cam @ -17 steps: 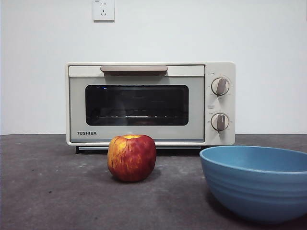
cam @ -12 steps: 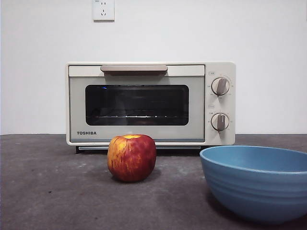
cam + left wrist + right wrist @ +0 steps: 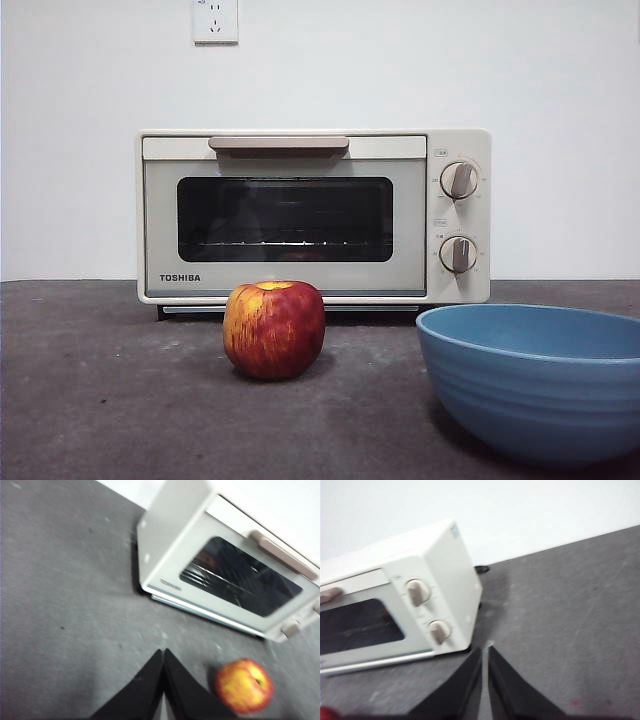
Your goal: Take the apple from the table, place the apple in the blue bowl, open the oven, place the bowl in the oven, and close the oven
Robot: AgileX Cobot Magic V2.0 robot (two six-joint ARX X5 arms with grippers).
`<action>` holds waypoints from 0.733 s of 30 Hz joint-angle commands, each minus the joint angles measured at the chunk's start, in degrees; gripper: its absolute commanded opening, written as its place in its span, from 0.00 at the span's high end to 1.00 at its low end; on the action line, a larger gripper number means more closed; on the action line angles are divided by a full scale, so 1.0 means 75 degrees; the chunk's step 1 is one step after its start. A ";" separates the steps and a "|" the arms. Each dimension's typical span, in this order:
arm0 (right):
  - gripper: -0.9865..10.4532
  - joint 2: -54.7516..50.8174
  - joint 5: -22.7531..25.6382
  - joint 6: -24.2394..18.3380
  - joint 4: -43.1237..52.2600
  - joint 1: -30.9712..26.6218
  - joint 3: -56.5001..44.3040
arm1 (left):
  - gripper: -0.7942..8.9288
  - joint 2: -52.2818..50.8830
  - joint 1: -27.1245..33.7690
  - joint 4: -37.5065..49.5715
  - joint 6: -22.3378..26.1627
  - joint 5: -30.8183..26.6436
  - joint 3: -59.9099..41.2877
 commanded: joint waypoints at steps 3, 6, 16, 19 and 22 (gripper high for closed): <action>0.91 0.0976 -0.0799 -0.0446 -0.0571 0.0105 0.0985 | 0.91 0.0781 0.0000 -0.0256 0.0437 0.0624 0.0807; 0.91 0.1711 -0.1405 -0.0778 -0.0982 0.0262 0.1641 | 0.91 0.1341 -0.0009 -0.0621 0.0968 0.0903 0.1396; 0.91 0.3972 -0.1964 -0.2253 -0.2836 0.1454 0.3675 | 0.91 0.2876 -0.0790 -0.2256 0.2422 0.0895 0.3357; 0.91 0.4520 -0.1958 -0.2602 -0.3273 0.2005 0.4121 | 0.91 0.3188 -0.1206 -0.2550 0.2591 0.0761 0.3646; 0.91 0.4978 -0.1836 -0.2804 -0.3474 0.2602 0.4409 | 0.91 0.3468 -0.1644 -0.2777 0.2734 0.0227 0.3826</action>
